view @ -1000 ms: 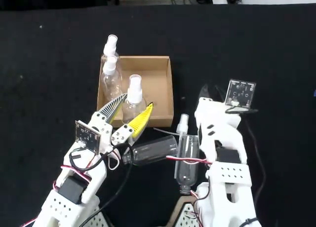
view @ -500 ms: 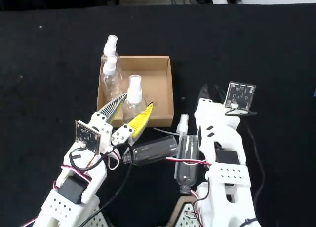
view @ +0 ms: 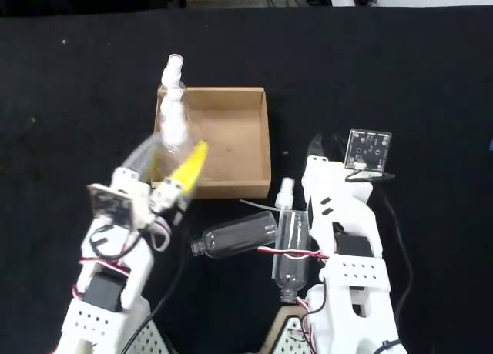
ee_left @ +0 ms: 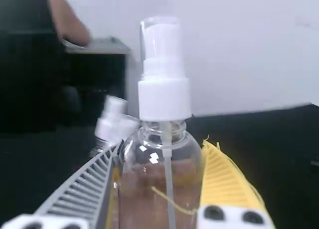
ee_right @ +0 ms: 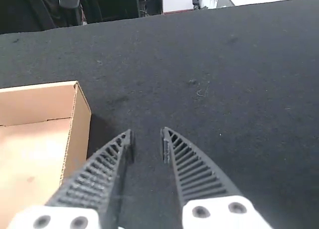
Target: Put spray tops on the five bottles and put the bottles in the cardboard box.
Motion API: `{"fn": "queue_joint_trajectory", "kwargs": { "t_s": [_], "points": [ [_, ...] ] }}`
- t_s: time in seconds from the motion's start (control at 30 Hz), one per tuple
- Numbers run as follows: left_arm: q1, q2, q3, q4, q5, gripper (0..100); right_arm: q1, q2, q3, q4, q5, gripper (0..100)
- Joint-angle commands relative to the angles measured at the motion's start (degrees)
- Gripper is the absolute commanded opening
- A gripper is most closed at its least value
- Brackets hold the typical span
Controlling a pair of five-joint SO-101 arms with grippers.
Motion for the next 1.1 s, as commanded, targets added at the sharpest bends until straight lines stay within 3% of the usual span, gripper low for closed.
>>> {"fn": "queue_joint_trajectory", "kwargs": {
  "t_s": [0.0, 0.33, 0.67, 1.07],
  "points": [
    [-4.44, -0.70, 1.19, -5.71, 0.44, 6, -1.14, -1.10, -0.31, -1.67, 0.53, 7.8],
    [-4.79, -0.62, 1.19, -10.73, 0.44, 6, -1.05, -1.10, -0.22, -1.49, 0.44, 7.8],
    [-10.24, 3.78, 1.27, -17.58, 0.44, 6, -1.05, -1.19, -0.31, -1.58, 0.44, 7.8],
    [-10.15, 34.55, 0.75, -43.60, 0.44, 6, -1.05, -1.19, -0.31, -1.58, 0.70, 7.8]
  ]
}}
